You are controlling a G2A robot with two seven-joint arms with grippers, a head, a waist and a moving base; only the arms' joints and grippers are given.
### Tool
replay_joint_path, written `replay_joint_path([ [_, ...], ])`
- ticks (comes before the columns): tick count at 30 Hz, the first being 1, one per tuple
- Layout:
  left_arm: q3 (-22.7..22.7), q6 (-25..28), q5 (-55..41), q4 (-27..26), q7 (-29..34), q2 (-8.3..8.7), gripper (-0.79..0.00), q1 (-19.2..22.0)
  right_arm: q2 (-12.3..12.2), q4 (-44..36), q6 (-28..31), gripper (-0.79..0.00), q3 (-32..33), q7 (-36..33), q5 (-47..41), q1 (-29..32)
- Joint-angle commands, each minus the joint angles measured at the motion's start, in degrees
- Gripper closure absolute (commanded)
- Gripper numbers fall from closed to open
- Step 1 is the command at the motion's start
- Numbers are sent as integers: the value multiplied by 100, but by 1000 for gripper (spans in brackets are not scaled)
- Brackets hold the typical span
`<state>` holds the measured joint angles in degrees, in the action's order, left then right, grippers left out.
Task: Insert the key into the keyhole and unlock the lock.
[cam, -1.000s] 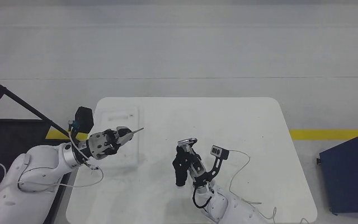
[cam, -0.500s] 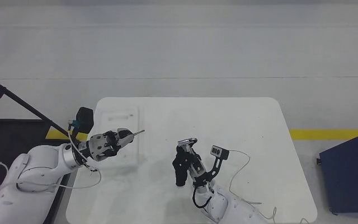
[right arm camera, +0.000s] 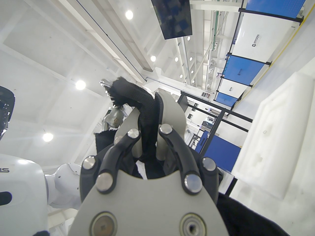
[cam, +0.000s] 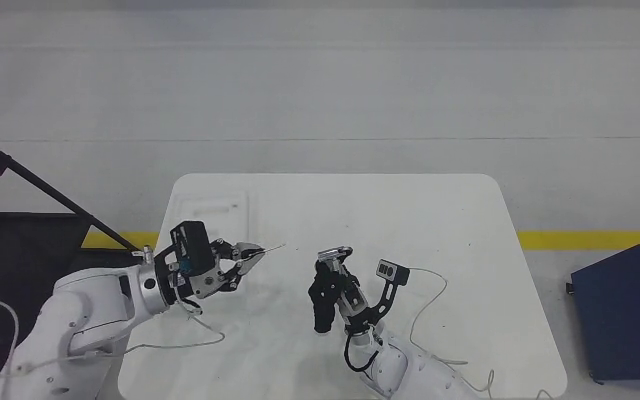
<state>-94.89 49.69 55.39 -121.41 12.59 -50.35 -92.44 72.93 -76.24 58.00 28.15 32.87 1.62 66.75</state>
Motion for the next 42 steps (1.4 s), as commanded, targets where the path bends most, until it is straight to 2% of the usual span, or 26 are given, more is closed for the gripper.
replay_joint_path([
  [1,66,-56,263,-12,-277,-18,0,-44,0,0,0,0,0,0,0,0],
  [7,278,57,809,-124,-697,-43,0,-125,0,0,0,0,0,0,0,0],
  [15,621,49,1094,-148,-702,-63,0,-16,0,0,0,0,0,0,0,0],
  [30,1029,-223,867,84,-459,-107,0,374,0,0,0,0,0,0,0,0],
  [42,1124,-287,725,145,-365,-121,0,428,0,0,0,0,0,0,0,0],
])
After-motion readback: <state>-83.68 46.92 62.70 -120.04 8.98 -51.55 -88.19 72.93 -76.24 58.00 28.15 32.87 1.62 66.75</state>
